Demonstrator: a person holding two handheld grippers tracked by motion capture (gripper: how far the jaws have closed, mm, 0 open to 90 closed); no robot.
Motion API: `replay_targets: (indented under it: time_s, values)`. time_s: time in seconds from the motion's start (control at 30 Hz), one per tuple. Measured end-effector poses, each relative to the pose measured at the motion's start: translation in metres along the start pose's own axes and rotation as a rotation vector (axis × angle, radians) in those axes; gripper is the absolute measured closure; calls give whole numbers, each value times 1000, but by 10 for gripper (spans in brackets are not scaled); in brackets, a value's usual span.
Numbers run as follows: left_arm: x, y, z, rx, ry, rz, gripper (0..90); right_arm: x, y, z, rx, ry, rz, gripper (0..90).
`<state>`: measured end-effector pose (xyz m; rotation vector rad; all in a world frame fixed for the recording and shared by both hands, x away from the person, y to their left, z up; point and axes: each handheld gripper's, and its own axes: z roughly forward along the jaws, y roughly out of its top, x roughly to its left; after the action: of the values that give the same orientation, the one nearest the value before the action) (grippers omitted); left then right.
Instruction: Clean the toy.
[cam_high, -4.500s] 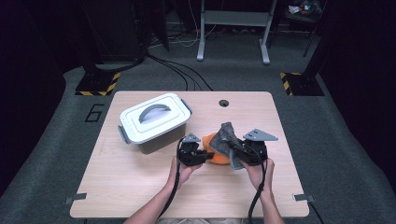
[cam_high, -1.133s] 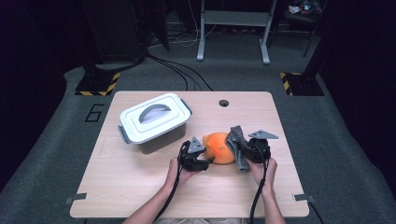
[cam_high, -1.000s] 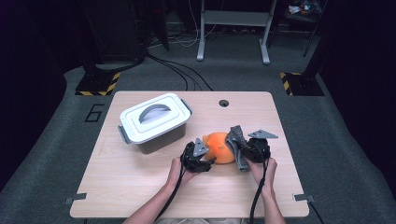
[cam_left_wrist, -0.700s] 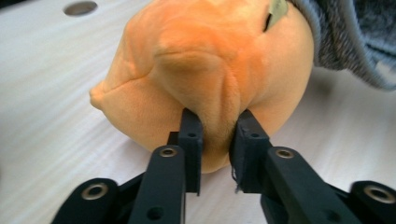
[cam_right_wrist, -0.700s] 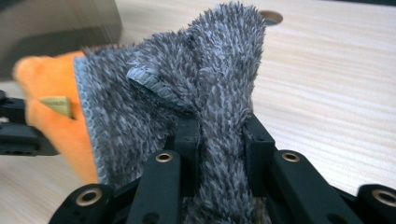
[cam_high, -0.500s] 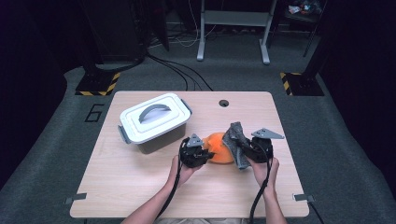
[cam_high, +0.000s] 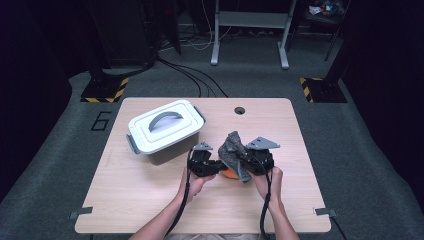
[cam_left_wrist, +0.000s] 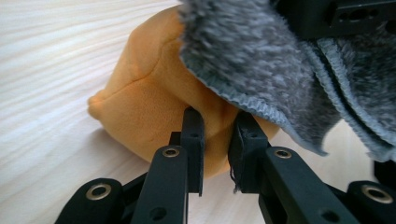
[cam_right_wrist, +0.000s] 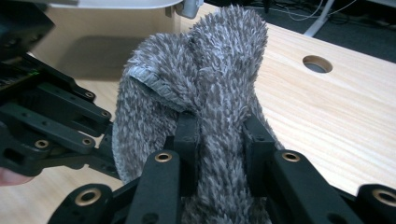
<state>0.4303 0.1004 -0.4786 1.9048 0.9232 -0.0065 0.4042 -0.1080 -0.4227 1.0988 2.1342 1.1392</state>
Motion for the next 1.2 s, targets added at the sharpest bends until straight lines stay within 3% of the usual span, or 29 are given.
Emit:
replay_targets:
  time_s: [0.07,0.27,0.37,0.6,0.8,0.97,1.03,1.2]
  values:
    - [0,0,0,-2,15,4,766,2,1,3,8,-23,-15,718]
    - [2,0,1,-6,24,-3,767,-2,-1,3,5,-33,-14,719]
    - [1,-1,1,-7,24,-21,768,-7,-5,0,1,-42,11,718]
    - [3,-1,1,-7,26,-20,768,-26,-22,-8,-2,-75,66,718]
    - [5,0,1,-10,26,-28,768,-49,-43,-7,42,-112,135,717]
    - [4,0,3,-16,25,-25,767,-62,-55,-1,76,-105,192,717]
    - [5,0,3,-11,30,-25,767,-63,-54,-3,67,-92,207,717]
    - [7,-1,3,-7,31,-29,767,-55,-41,-16,-12,-57,191,717]
